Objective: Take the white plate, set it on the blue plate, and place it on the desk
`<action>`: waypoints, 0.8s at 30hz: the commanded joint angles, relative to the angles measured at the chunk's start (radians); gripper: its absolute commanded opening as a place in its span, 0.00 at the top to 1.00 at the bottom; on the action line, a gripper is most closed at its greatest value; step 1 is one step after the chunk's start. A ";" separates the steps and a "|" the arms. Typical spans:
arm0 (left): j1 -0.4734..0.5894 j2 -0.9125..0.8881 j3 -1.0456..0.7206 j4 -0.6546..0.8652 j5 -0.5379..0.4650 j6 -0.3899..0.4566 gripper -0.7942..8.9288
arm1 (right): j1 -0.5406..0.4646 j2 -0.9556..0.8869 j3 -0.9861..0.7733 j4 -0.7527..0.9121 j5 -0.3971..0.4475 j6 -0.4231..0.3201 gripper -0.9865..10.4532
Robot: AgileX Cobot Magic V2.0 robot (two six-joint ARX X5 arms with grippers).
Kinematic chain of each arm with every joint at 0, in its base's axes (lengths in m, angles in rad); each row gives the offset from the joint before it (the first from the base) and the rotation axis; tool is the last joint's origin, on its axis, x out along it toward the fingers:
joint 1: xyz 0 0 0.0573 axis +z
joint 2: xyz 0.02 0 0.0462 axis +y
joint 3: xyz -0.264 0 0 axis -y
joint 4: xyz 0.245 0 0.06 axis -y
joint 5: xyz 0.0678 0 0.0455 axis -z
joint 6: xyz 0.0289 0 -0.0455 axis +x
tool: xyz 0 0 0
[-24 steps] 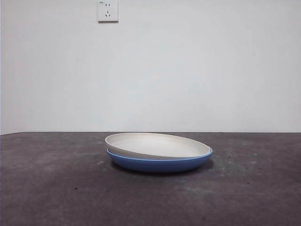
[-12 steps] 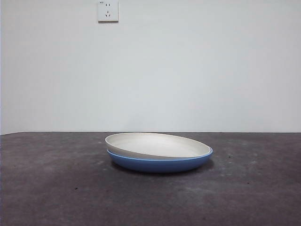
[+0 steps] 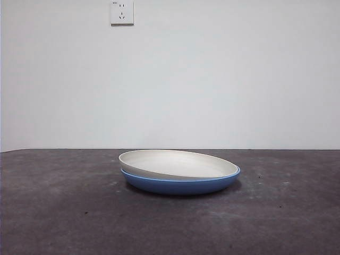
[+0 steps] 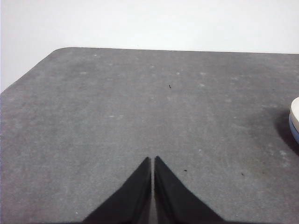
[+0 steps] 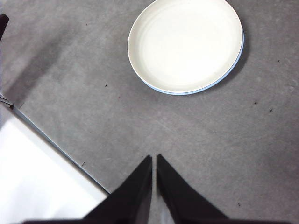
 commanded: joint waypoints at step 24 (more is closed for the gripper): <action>0.003 -0.003 -0.021 -0.008 0.001 -0.005 0.91 | -0.403 -0.344 -0.298 0.621 0.017 -0.109 0.91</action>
